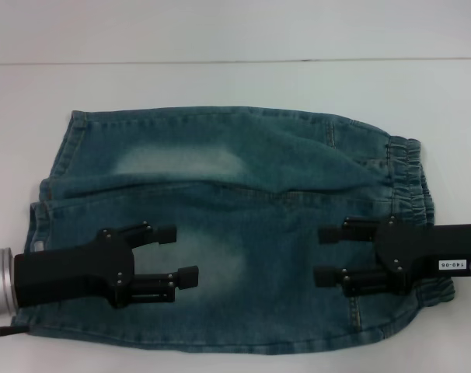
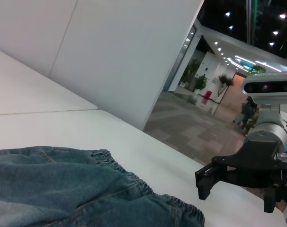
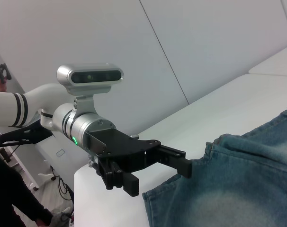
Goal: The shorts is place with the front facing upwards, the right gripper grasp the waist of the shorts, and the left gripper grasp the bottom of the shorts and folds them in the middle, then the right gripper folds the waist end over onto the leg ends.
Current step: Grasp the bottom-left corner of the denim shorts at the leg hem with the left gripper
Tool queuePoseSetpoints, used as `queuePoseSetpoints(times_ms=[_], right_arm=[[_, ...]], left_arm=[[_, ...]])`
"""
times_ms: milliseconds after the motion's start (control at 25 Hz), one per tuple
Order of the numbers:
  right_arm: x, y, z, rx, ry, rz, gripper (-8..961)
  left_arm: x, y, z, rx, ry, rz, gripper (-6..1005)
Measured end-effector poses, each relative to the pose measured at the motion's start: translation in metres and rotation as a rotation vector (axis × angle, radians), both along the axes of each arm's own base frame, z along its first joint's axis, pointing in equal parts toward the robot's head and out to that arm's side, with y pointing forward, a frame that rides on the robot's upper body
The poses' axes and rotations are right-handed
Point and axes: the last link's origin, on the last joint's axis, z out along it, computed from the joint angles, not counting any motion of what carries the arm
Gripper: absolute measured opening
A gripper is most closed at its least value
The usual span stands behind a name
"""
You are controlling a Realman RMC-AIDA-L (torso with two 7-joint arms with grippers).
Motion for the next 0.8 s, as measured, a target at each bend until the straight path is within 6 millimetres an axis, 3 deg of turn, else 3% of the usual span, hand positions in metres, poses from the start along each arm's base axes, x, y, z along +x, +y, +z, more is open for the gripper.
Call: queuePoseSetpoints(times_ms=[520,560,600,800], right_arm=[[0.001,-0.001,0.001,0.004,0.005,-0.003,868],[0.001,-0.001,0.001,0.005,0.006,-0.004,868],[0.001,-0.001,0.001,0.005,0.005,-0.006,868],[0.002,-0.001,0.002,0.004,0.005,-0.01,869]], left_arm=[[0.001,0.0,0.009,0.005,-0.016,-0.008,931],[-0.002,-0.002,0.015,0.009,-0.024,0.006,931],[-0.012,-0.007,0.035,0.028,-0.039,0.064,931],[-0.038,-0.024,0.071,0.054,-0.019,0.218,929]])
